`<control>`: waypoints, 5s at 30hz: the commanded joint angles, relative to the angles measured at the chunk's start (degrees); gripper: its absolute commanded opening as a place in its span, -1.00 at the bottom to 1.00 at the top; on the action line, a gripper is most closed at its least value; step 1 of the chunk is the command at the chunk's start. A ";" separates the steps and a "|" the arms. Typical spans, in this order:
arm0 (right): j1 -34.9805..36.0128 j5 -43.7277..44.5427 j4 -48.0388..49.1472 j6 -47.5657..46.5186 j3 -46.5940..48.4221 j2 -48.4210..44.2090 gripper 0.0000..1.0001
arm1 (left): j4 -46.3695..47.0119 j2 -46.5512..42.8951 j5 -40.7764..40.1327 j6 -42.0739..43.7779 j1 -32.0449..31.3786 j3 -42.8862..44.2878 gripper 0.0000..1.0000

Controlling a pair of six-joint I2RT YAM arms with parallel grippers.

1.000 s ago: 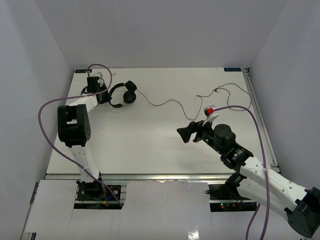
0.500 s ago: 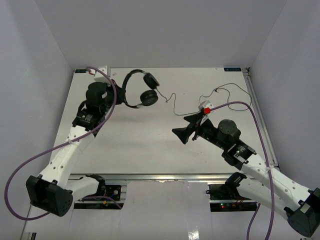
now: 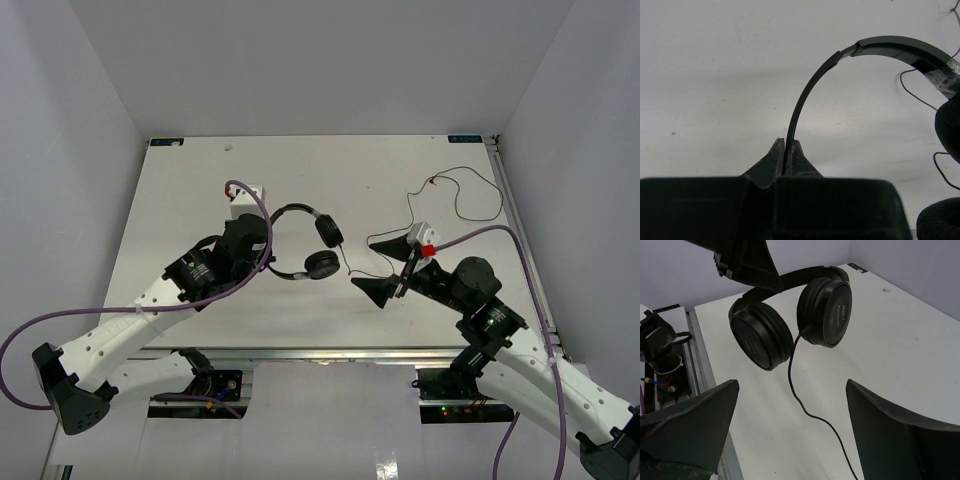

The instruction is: Wrap the headphones

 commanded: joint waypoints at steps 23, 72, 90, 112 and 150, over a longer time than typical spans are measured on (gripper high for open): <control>0.85 14.04 -9.25 5.45 30.51 31.21 0.90 | 0.53 0.54 -9.34 -9.17 -3.78 -7.49 -1.00; 11.62 29.53 -5.95 6.35 21.25 39.55 -0.85 | 8.54 2.39 3.75 -2.16 -3.85 -10.39 0.00; 11.62 30.24 -6.76 7.32 20.46 36.74 -0.85 | 4.24 9.57 4.82 -5.10 -3.85 -8.59 -0.29; 11.62 28.41 -6.91 7.37 20.06 37.40 -0.85 | 5.54 11.60 1.10 -3.66 -3.85 -6.85 -0.46; 11.51 2.15 -15.24 -12.21 18.04 11.28 0.92 | -17.02 -6.53 -2.93 -5.20 -3.78 8.25 -1.00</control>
